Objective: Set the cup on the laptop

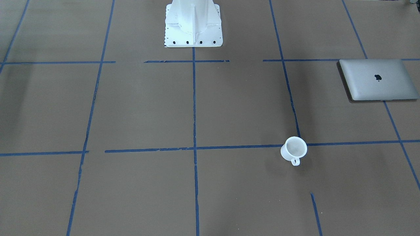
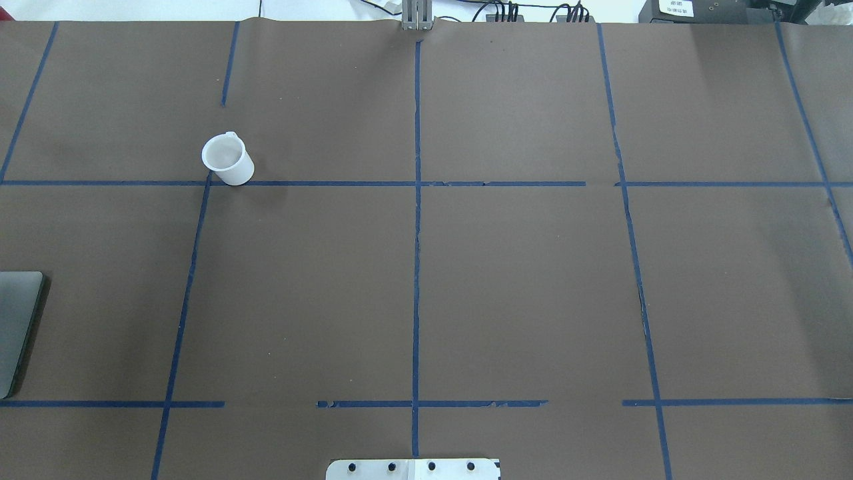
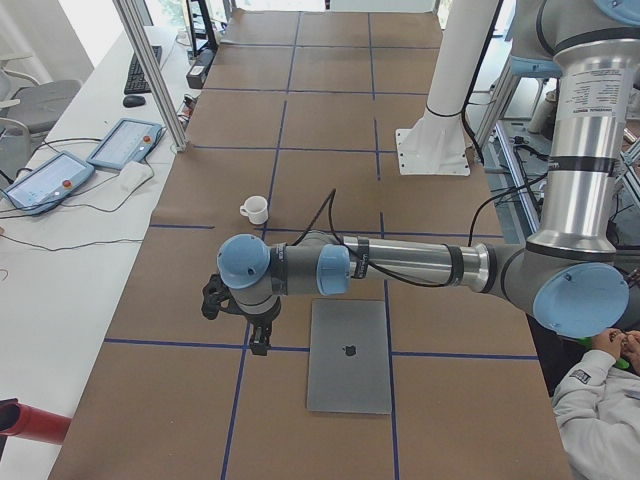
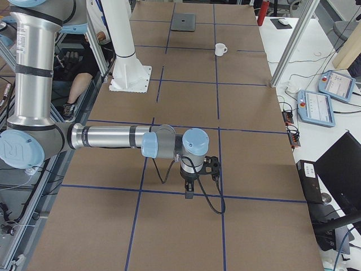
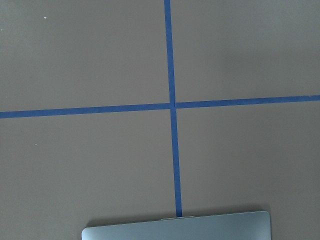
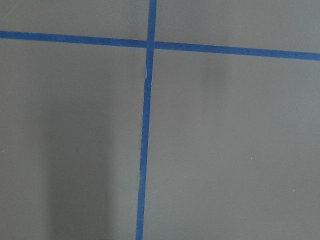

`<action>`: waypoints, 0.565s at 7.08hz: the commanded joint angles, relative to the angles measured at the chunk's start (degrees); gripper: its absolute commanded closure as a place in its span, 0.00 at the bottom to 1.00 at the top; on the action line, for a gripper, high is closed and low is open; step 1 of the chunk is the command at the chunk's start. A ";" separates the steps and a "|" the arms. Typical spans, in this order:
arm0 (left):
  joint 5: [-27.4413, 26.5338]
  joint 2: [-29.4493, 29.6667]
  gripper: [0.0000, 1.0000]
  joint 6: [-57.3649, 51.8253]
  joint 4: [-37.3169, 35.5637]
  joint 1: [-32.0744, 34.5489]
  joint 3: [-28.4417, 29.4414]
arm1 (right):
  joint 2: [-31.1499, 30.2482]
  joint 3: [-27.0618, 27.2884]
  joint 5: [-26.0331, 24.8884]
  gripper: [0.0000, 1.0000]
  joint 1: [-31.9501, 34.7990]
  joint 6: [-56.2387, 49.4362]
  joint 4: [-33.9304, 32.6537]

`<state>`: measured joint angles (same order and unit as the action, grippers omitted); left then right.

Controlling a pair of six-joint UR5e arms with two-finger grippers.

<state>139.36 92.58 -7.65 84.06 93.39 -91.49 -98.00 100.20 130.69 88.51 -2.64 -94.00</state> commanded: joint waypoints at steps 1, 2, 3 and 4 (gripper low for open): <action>-3.19 0.05 0.00 0.00 0.57 -0.23 -1.22 | 0.00 0.00 -0.09 0.00 0.00 0.00 -0.05; -3.48 -0.29 0.00 -0.09 0.66 -0.23 -1.15 | 0.00 0.00 0.00 0.00 0.00 0.00 0.04; -3.40 -0.47 0.00 0.17 0.58 -0.23 -1.06 | 0.00 0.00 0.00 0.00 0.00 0.00 0.04; -3.31 -0.82 0.00 1.05 0.75 -0.23 -0.45 | 0.00 0.00 0.00 0.00 0.00 0.00 0.04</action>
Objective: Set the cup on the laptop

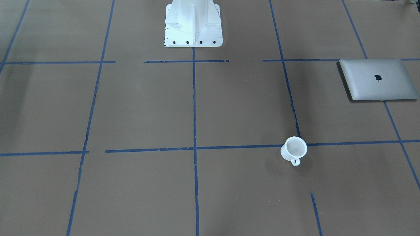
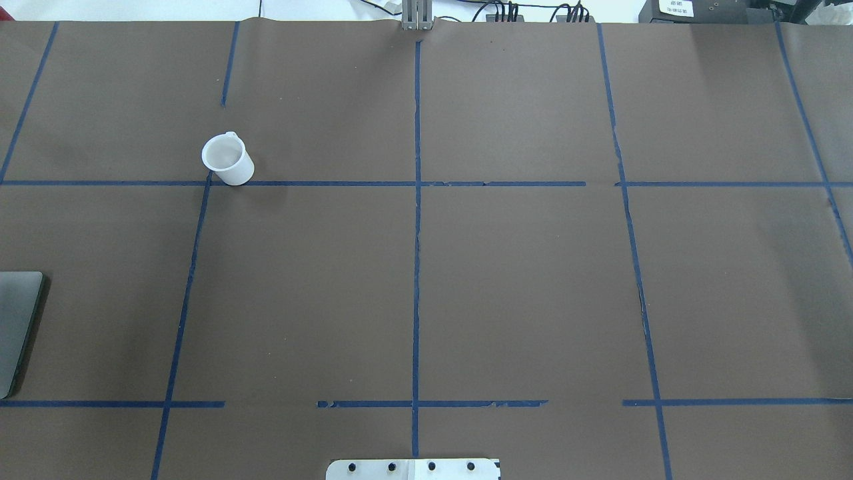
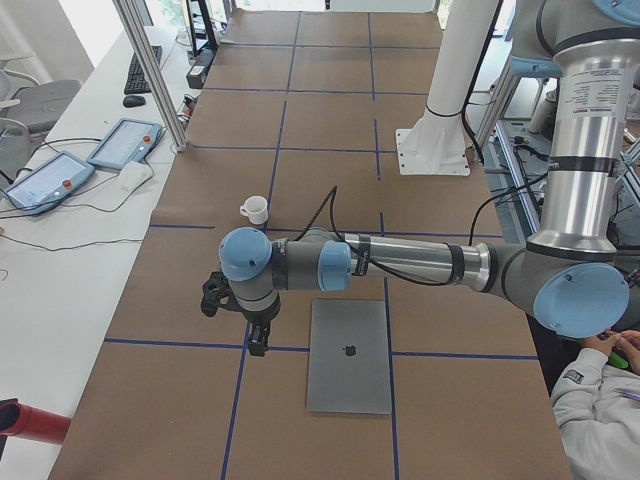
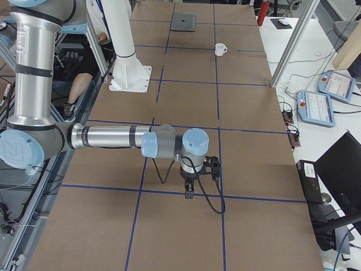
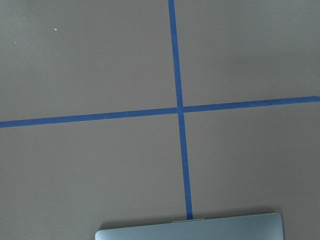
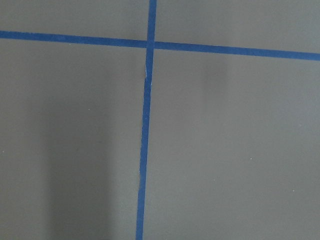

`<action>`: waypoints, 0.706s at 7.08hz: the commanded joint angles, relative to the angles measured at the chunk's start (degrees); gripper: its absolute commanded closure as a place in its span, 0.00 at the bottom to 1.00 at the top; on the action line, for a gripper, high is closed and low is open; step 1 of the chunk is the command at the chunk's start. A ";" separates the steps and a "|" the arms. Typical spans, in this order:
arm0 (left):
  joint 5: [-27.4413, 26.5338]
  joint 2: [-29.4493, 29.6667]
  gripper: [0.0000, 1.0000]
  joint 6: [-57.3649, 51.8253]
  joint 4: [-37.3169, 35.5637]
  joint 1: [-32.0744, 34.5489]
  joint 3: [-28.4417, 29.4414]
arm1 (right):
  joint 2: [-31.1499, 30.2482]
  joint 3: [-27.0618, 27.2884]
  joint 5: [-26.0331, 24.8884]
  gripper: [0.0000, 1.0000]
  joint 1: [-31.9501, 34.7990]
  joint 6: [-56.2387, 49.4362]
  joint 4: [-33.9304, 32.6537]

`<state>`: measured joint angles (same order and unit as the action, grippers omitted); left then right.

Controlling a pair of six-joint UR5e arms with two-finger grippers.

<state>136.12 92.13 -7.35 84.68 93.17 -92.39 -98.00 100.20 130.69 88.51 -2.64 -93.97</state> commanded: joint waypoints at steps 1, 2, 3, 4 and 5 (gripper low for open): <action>-0.06 -0.46 0.00 1.89 0.66 -0.01 -0.07 | 0.00 0.00 0.01 0.00 0.00 0.00 0.01; 0.37 -1.42 0.00 1.81 1.79 -0.01 0.19 | 0.00 0.00 0.01 0.00 0.00 0.00 -0.08; 0.38 -1.51 0.00 2.25 7.98 -1.23 1.15 | 0.00 0.00 0.01 0.00 0.00 0.00 0.01; 0.47 -1.34 0.00 7.56 11.53 -3.24 1.07 | 0.00 0.00 0.01 0.00 0.00 0.00 0.01; 0.82 -0.73 0.00 13.70 14.95 -6.74 0.55 | 0.00 0.00 0.01 0.00 0.00 0.00 0.01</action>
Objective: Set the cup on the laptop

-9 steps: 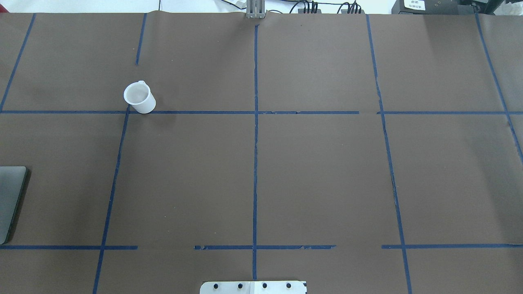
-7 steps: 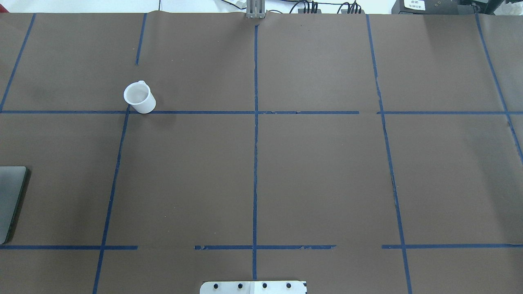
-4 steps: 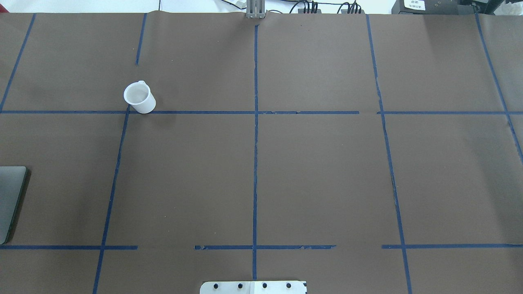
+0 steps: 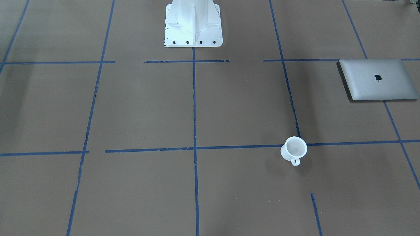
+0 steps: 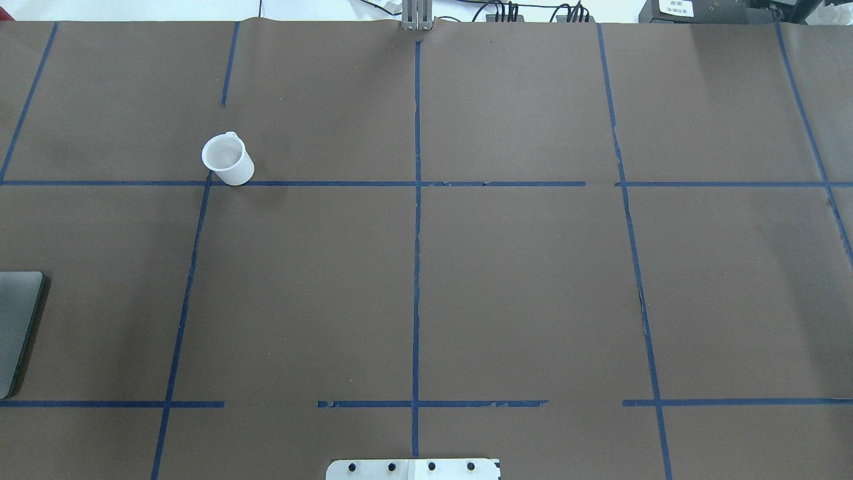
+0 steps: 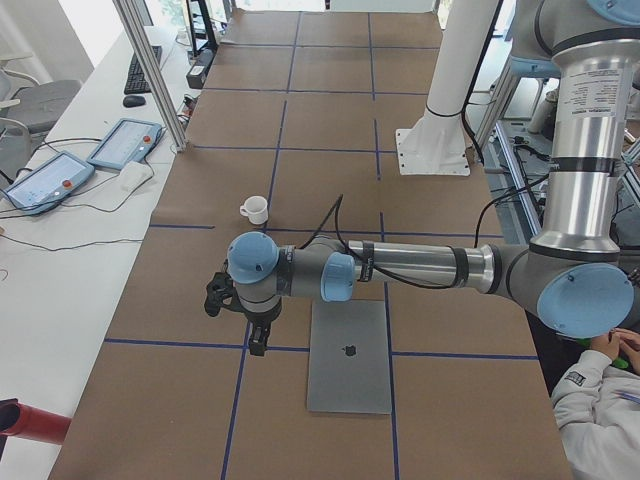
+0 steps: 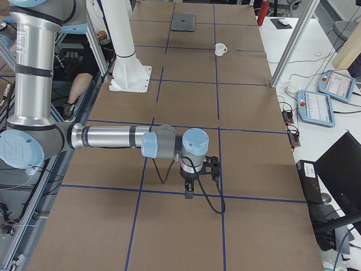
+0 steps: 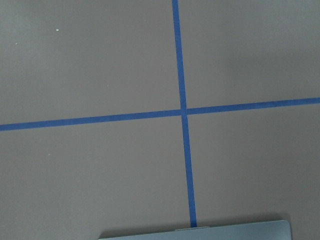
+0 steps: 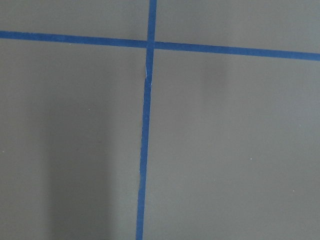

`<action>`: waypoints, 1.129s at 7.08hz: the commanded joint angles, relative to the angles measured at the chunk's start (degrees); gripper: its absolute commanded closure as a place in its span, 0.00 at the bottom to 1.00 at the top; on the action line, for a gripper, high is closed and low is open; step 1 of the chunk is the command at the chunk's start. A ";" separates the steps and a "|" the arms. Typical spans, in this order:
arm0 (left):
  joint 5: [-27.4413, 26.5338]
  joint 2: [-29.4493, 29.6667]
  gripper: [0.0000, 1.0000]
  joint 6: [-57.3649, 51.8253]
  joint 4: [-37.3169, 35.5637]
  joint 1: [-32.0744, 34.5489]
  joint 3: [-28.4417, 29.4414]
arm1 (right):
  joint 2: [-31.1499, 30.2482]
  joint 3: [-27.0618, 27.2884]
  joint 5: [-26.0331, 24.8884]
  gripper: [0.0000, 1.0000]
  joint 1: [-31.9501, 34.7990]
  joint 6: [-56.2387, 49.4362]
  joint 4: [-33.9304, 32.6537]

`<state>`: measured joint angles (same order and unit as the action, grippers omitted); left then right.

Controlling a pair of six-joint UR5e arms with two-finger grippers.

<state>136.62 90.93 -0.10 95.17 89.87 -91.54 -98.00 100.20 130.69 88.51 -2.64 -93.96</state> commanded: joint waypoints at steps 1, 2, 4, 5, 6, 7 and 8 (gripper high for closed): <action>2.23 0.91 0.00 13.82 9.46 -5.56 -0.05 | 0.00 0.00 0.00 0.00 0.00 0.00 0.01; 2.16 4.31 0.00 23.99 12.72 -9.24 0.65 | 0.00 0.00 0.00 0.00 0.00 0.00 0.01; 0.59 15.54 0.00 41.07 12.06 -22.13 2.93 | 0.00 0.00 0.00 0.00 0.00 0.00 -0.08; -2.12 22.72 0.00 48.10 12.05 -25.50 7.64 | 0.00 0.00 0.00 0.00 0.00 0.00 -0.08; -3.54 28.37 0.00 53.04 12.40 -28.06 13.17 | 0.09 0.00 0.00 0.00 0.00 0.00 0.01; -5.64 32.86 0.00 55.10 12.75 -30.09 18.88 | 0.09 0.00 0.00 0.00 0.00 0.00 0.01; -8.79 36.38 0.00 55.03 12.84 -30.37 23.20 | 0.09 0.00 0.00 0.00 0.00 0.00 0.01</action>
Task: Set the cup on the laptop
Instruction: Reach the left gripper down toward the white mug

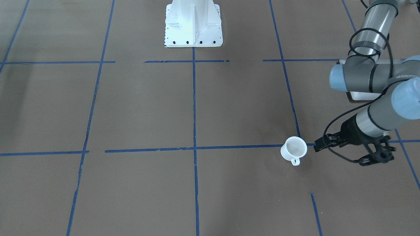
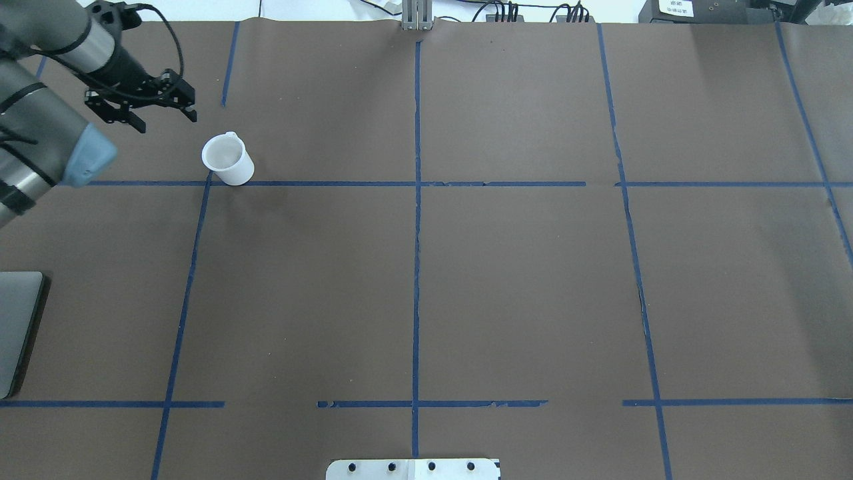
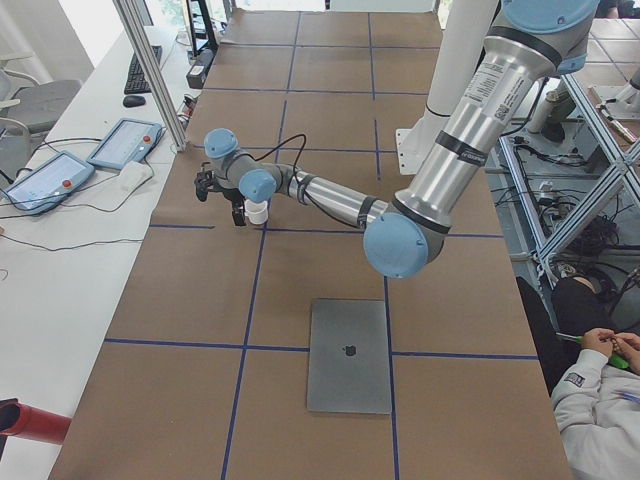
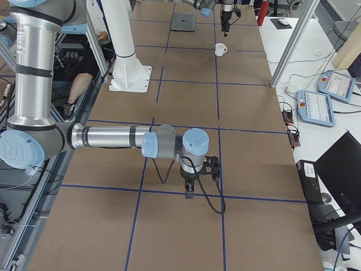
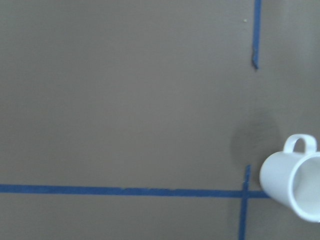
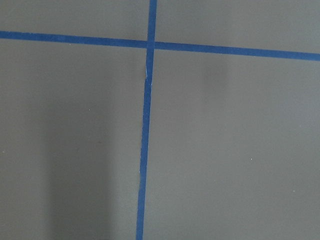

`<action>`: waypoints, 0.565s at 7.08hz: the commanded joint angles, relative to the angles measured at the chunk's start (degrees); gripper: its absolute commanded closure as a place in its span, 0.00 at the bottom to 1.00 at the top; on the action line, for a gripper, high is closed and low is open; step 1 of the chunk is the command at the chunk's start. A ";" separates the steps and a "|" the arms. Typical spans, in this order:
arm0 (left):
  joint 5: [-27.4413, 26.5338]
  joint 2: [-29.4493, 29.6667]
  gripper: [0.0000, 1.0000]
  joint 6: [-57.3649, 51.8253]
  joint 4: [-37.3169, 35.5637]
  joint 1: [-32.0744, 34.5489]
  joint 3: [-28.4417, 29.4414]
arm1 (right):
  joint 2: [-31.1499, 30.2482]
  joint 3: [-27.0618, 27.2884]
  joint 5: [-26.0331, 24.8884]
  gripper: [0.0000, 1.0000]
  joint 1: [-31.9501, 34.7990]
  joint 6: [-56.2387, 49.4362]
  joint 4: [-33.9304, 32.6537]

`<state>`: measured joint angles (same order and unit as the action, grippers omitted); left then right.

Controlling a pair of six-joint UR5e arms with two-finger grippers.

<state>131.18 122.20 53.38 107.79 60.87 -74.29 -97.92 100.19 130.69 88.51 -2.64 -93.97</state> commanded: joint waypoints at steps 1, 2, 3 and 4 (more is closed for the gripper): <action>-3.64 6.03 0.00 1.20 0.40 -1.72 6.52 | 0.01 0.00 0.00 0.00 0.00 0.00 -0.08; -3.82 6.99 0.00 0.94 1.19 -1.89 7.75 | 0.01 0.00 0.00 0.00 0.00 0.00 0.01; -5.74 7.79 0.00 1.11 4.76 -4.07 10.89 | -0.08 0.00 0.00 0.00 0.00 0.00 0.01; -7.41 7.53 0.01 1.02 5.84 -5.92 11.18 | 0.01 0.00 0.00 0.00 0.00 0.00 -0.08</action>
<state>125.74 129.48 54.44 111.55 57.10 -64.57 -97.94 100.19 130.69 88.50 -2.64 -93.98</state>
